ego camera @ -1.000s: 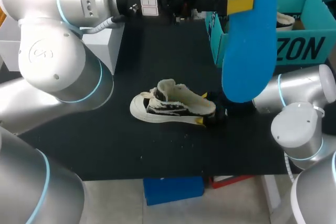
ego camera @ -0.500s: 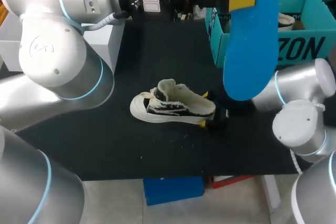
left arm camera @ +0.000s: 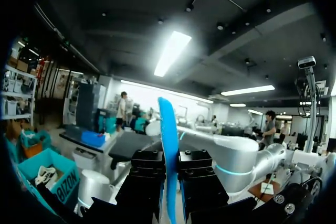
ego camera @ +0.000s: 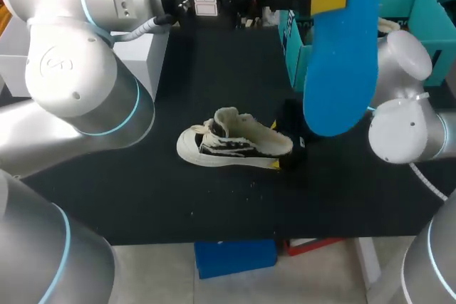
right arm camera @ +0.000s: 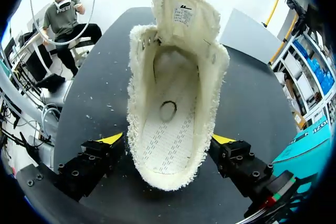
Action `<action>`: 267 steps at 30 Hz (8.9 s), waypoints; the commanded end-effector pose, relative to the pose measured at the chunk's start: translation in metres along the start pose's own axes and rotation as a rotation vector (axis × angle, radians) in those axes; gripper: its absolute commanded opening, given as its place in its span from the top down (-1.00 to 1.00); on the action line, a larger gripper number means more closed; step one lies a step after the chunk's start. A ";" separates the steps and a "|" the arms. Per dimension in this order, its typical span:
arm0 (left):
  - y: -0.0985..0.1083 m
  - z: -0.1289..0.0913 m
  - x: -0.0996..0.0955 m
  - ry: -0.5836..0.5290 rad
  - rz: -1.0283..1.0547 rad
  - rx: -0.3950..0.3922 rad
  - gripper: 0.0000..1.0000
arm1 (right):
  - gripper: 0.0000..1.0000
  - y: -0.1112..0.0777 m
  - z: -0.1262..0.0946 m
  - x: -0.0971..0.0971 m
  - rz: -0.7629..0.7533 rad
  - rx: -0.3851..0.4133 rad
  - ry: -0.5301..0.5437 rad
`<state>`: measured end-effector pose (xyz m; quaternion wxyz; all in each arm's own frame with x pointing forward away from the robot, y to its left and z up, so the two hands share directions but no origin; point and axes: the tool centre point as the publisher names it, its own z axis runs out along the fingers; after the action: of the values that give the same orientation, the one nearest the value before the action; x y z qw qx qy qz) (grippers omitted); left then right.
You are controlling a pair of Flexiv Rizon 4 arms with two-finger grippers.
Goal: Take the shoe out of the shoebox, open the shoe tongue, remove and reinsert the insole, then place the shoe into the shoebox
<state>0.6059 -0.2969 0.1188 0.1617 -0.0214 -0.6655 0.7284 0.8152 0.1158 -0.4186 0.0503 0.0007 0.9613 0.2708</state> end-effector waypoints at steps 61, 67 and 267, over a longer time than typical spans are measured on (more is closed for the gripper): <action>0.000 0.003 0.000 -0.004 0.001 0.001 1.00 | -1.00 0.019 0.002 0.005 0.074 0.192 -0.029; 0.000 0.003 0.000 -0.004 0.001 0.001 1.00 | -1.00 0.005 0.005 0.005 0.102 0.076 -0.042; 0.000 0.003 0.000 -0.004 0.001 0.001 1.00 | 1.00 0.053 -0.024 -0.078 1.466 0.458 -0.368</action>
<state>0.6055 -0.2974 0.1190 0.1615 -0.0211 -0.6653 0.7286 0.8849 0.1446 -0.3573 0.0213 0.6878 0.7250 0.0275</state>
